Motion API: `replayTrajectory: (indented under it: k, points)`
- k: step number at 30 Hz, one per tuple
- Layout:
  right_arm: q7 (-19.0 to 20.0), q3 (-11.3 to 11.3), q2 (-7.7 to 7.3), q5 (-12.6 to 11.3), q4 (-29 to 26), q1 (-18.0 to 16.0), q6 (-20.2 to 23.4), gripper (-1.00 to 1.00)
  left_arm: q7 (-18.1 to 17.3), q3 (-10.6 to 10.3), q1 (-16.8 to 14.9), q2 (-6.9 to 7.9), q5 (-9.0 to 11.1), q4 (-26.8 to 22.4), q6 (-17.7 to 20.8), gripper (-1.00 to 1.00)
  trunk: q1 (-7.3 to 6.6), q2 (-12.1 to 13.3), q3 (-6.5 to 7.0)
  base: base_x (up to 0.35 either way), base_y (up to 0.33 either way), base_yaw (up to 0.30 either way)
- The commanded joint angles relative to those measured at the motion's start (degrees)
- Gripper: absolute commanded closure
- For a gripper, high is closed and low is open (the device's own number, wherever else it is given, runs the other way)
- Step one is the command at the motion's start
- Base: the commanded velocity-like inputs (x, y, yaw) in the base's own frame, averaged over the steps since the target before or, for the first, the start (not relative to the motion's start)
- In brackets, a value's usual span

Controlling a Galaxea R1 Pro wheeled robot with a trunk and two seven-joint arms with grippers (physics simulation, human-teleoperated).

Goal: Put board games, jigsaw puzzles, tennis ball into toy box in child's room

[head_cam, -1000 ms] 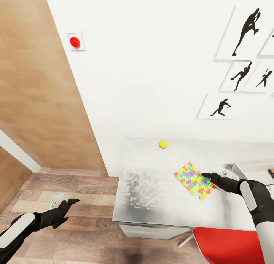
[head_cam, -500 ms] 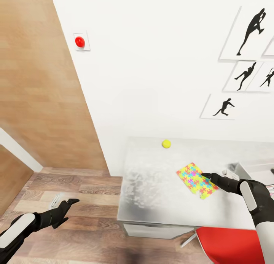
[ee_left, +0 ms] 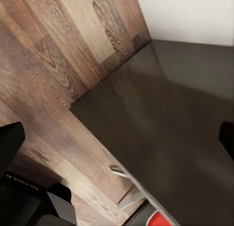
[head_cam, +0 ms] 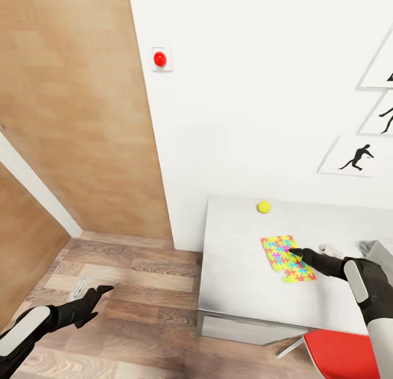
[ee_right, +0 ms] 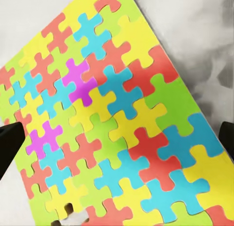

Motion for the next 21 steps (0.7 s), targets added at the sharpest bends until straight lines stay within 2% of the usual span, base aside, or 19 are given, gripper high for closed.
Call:
replayTrajectory:
  k: [1,21]
  points:
    - [0.4,-0.2,0.01,0.2,0.0,-0.1,0.3,-1.00,0.5,-0.2,-0.1,0.07,0.6,-0.1,0.0,-1.00,0.03,-0.1,-0.10,-0.014,0.052,0.097]
    - [0.4,-0.2,0.01,0.2,0.0,0.0,0.3,-1.00,0.6,-0.2,-0.1,0.10,0.6,-0.1,0.0,-1.00,0.03,-0.1,-0.10,-0.004,0.013,0.025]
